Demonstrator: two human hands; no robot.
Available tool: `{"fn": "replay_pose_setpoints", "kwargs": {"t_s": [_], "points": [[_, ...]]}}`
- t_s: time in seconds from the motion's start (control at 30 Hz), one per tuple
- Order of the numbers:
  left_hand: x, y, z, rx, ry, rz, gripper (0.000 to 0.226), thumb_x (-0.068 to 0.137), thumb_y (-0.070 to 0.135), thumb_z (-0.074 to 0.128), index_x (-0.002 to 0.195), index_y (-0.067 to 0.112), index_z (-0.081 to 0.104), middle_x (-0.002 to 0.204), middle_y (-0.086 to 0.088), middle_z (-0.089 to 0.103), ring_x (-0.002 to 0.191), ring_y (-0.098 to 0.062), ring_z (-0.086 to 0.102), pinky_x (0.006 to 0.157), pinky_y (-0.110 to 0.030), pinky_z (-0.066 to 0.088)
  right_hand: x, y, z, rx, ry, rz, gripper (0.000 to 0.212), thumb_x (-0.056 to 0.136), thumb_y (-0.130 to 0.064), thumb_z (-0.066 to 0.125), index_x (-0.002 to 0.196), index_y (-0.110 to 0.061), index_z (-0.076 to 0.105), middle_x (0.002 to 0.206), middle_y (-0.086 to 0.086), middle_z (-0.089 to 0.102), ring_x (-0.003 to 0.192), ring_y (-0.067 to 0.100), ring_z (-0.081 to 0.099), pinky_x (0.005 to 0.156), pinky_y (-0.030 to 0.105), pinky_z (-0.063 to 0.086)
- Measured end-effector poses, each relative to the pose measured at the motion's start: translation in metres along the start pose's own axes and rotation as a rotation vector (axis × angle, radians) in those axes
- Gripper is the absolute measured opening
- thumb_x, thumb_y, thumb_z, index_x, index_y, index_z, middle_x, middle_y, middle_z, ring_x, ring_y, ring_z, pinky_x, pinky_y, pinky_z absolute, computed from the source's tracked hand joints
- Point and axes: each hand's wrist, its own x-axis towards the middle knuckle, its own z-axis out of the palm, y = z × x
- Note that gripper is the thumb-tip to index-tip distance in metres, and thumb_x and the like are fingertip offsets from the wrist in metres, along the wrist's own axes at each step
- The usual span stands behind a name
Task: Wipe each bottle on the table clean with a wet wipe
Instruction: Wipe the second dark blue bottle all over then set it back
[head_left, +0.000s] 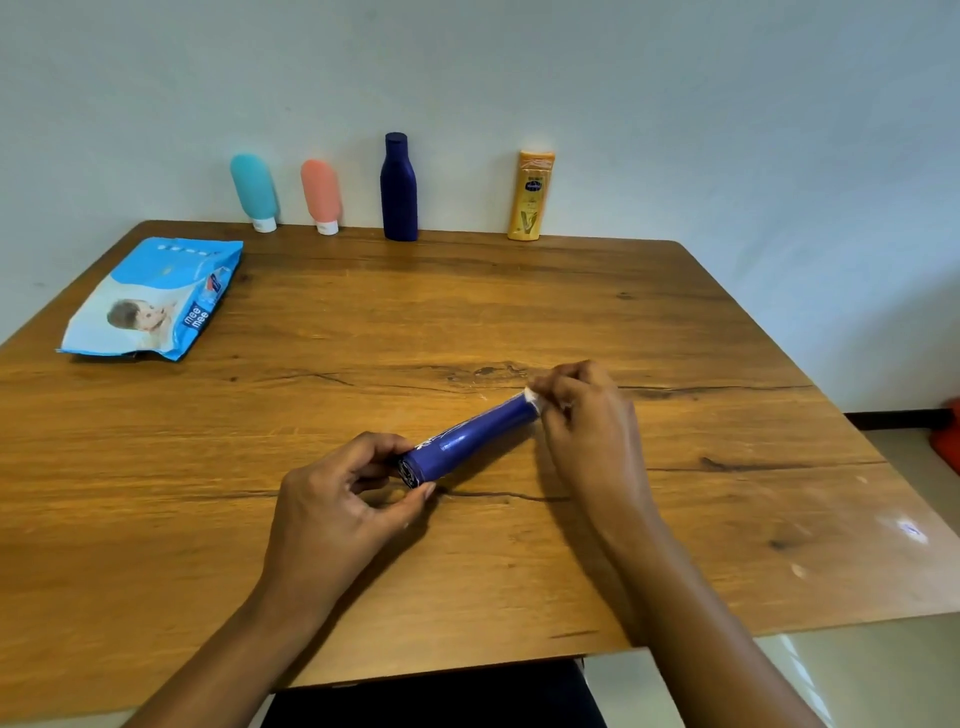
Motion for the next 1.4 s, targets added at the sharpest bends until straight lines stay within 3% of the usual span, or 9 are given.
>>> {"fn": "replay_pose_setpoints", "kwargs": {"t_s": [0.1, 0.17, 0.37, 0.5, 0.67, 0.77, 0.9, 1.07, 1.4], "points": [[0.000, 0.000, -0.001, -0.009, -0.004, -0.013, 0.047, 0.060, 0.015, 0.085, 0.102, 0.025, 0.065, 0.094, 0.020, 0.063, 0.097, 0.008, 0.058, 0.077, -0.002, 0.045, -0.027, -0.023, 0.016, -0.065, -0.042, -0.237, 0.020, 0.086, -0.007, 0.060, 0.103, -0.012, 0.069, 0.104, 0.000, 0.056, 0.095, 0.014, 0.051, 0.081, 0.023, 0.047], [0.000, 0.000, -0.001, -0.003, -0.013, -0.018, 0.047, 0.061, 0.017, 0.084, 0.102, 0.026, 0.064, 0.095, 0.020, 0.063, 0.099, 0.009, 0.057, 0.077, -0.001, 0.045, -0.037, -0.026, 0.018, -0.060, -0.079, -0.290, 0.022, 0.085, -0.006, 0.062, 0.105, -0.010, 0.069, 0.106, 0.002, 0.057, 0.097, 0.015, 0.052, 0.083, 0.024, 0.047], [-0.003, -0.002, 0.000, -0.044, -0.005, -0.024, 0.047, 0.062, 0.012, 0.084, 0.104, 0.023, 0.066, 0.100, 0.014, 0.066, 0.095, 0.001, 0.063, 0.079, -0.008, 0.050, 0.011, 0.016, -0.008, -0.013, -0.001, 0.099, 0.022, 0.090, -0.011, 0.056, 0.110, -0.016, 0.064, 0.101, -0.012, 0.050, 0.093, 0.004, 0.051, 0.088, 0.031, 0.050], [-0.001, 0.001, 0.001, -0.043, -0.003, -0.030, 0.047, 0.062, 0.011, 0.083, 0.103, 0.026, 0.064, 0.099, 0.016, 0.065, 0.097, 0.006, 0.060, 0.077, -0.003, 0.047, -0.013, -0.004, -0.004, 0.036, 0.075, -0.075, 0.021, 0.089, -0.010, 0.057, 0.108, -0.014, 0.065, 0.102, -0.008, 0.053, 0.093, 0.004, 0.052, 0.084, 0.017, 0.047], [-0.001, 0.000, 0.000, 0.002, -0.037, -0.044, 0.048, 0.064, 0.014, 0.083, 0.104, 0.029, 0.061, 0.099, 0.023, 0.059, 0.101, 0.016, 0.053, 0.076, 0.003, 0.041, -0.036, -0.018, 0.016, -0.053, 0.049, -0.223, 0.023, 0.088, -0.008, 0.059, 0.109, -0.008, 0.067, 0.106, 0.000, 0.057, 0.098, 0.011, 0.051, 0.084, 0.015, 0.043], [0.000, -0.002, 0.000, 0.002, -0.042, -0.046, 0.047, 0.065, 0.013, 0.082, 0.103, 0.030, 0.062, 0.102, 0.022, 0.061, 0.098, 0.006, 0.059, 0.078, -0.007, 0.048, -0.020, 0.008, 0.007, -0.056, 0.077, -0.106, 0.019, 0.090, -0.011, 0.057, 0.106, -0.012, 0.067, 0.102, -0.004, 0.056, 0.094, 0.009, 0.053, 0.080, 0.015, 0.044], [0.005, -0.002, 0.002, 0.072, -0.043, -0.054, 0.044, 0.065, 0.010, 0.080, 0.096, 0.033, 0.058, 0.101, 0.023, 0.059, 0.093, 0.000, 0.060, 0.080, -0.023, 0.052, -0.011, 0.026, -0.003, -0.058, 0.172, -0.048, 0.018, 0.086, -0.007, 0.061, 0.102, -0.011, 0.070, 0.095, -0.003, 0.058, 0.086, 0.013, 0.058, 0.077, 0.030, 0.050], [0.006, -0.004, 0.004, 0.134, -0.089, -0.075, 0.042, 0.065, 0.017, 0.083, 0.094, 0.032, 0.057, 0.095, 0.025, 0.057, 0.089, 0.004, 0.059, 0.075, -0.006, 0.042, -0.030, 0.009, 0.009, 0.023, 0.148, -0.133, 0.017, 0.085, -0.005, 0.062, 0.100, -0.008, 0.070, 0.098, 0.000, 0.060, 0.090, 0.014, 0.058, 0.078, 0.030, 0.050], [0.003, -0.009, 0.002, 0.089, -0.120, -0.150, 0.044, 0.063, 0.033, 0.083, 0.104, 0.032, 0.067, 0.097, 0.016, 0.066, 0.089, 0.007, 0.059, 0.075, -0.001, 0.041, -0.047, -0.008, 0.024, 0.033, 0.101, -0.209, 0.018, 0.087, -0.010, 0.061, 0.103, -0.010, 0.070, 0.101, 0.000, 0.060, 0.093, 0.014, 0.057, 0.080, 0.025, 0.047]]}}
